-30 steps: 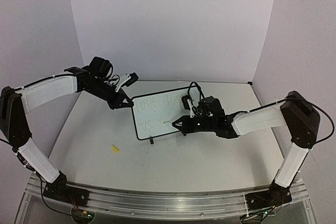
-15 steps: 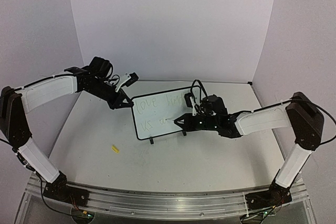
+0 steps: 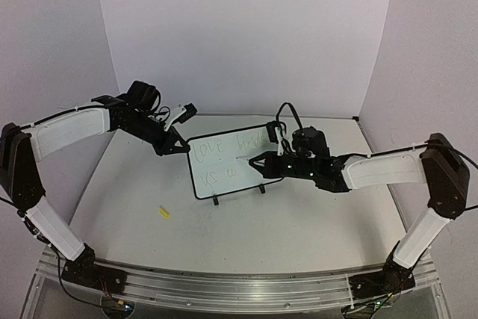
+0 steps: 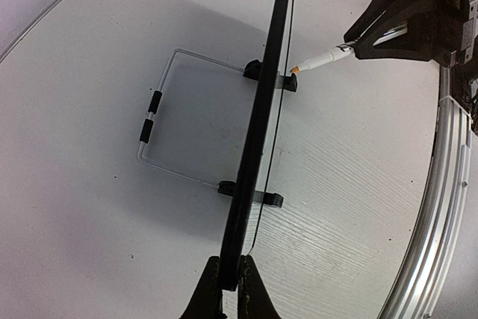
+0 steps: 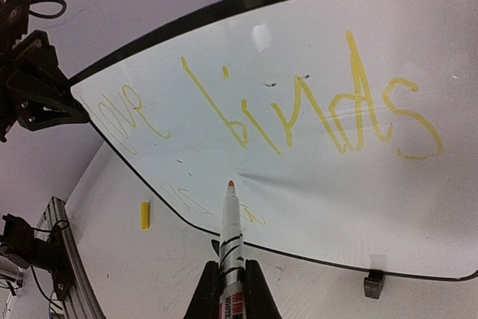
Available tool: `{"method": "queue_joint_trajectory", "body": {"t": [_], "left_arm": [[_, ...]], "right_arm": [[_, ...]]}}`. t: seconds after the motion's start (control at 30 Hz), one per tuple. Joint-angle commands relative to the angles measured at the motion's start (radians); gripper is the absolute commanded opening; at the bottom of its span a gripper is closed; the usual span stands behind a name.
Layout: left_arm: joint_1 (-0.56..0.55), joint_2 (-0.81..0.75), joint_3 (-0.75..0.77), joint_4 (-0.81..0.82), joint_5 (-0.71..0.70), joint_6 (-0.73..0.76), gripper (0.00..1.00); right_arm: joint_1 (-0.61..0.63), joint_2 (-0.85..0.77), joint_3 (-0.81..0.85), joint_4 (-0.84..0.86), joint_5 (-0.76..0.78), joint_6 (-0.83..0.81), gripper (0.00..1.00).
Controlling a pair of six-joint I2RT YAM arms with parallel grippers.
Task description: Write a sentence on the whiteboard
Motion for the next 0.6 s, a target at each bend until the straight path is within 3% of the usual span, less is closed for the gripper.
{"method": "queue_joint_trajectory", "body": {"t": [0.0, 0.57], "left_arm": [[0.003, -0.005, -0.011, 0.016, -0.112, 0.043, 0.00], [0.003, -0.005, -0.011, 0.016, -0.113, 0.043, 0.00]], "right_arm": [[-0.006, 0.028, 0.037, 0.017, 0.034, -0.009, 0.00], [-0.011, 0.092, -0.028, 0.020, 0.005, 0.024, 0.00]]}}
